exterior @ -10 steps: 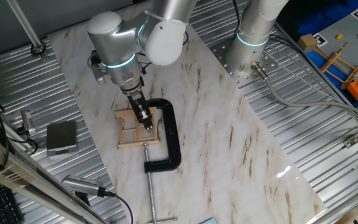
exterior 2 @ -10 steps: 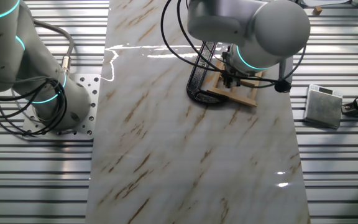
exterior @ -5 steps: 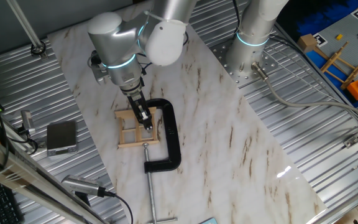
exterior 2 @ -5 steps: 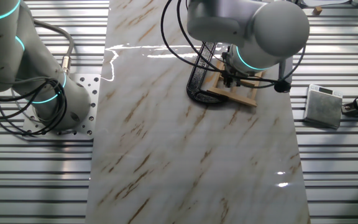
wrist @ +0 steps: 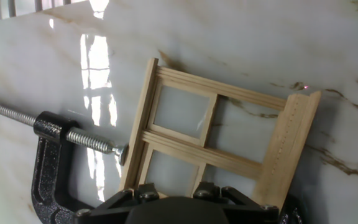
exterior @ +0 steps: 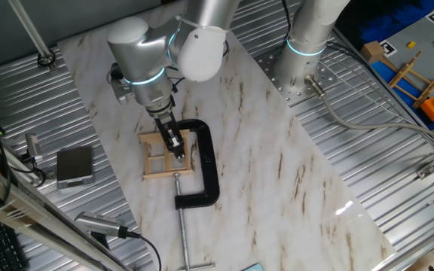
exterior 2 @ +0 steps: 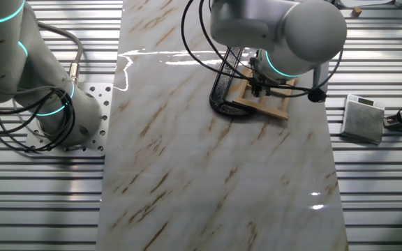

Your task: Open a sliding window

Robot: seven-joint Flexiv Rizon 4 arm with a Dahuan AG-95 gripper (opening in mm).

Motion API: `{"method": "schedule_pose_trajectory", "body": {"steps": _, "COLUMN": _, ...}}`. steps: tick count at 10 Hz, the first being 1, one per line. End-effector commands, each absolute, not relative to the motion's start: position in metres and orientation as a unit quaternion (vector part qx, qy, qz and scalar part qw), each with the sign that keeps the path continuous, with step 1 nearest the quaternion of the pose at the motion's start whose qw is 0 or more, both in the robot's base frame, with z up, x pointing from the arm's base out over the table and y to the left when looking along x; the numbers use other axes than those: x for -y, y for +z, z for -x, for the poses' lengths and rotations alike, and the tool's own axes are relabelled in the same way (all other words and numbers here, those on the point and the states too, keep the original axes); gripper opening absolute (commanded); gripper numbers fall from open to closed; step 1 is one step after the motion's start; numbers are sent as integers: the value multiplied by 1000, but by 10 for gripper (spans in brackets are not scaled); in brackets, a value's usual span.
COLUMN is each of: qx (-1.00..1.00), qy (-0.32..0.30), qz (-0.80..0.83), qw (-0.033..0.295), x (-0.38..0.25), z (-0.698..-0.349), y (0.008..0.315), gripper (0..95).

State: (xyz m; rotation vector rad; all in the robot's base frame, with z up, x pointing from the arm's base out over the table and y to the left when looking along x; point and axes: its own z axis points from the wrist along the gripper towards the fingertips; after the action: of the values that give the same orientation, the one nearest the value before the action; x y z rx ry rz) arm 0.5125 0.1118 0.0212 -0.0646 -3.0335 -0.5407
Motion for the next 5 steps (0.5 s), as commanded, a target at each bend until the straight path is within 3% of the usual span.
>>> {"method": "schedule_pose_trajectory", "body": {"steps": 1, "qx": 984, "qy": -177, "qz": 20, "qw": 28, "x": -113, "z": -513, "y": 21, "gripper": 570}}
{"method": "schedule_pose_trajectory", "body": {"steps": 5, "qx": 983, "qy": -181, "qz": 20, "qw": 23, "x": -117, "z": -514, "y": 19, "gripper": 570}}
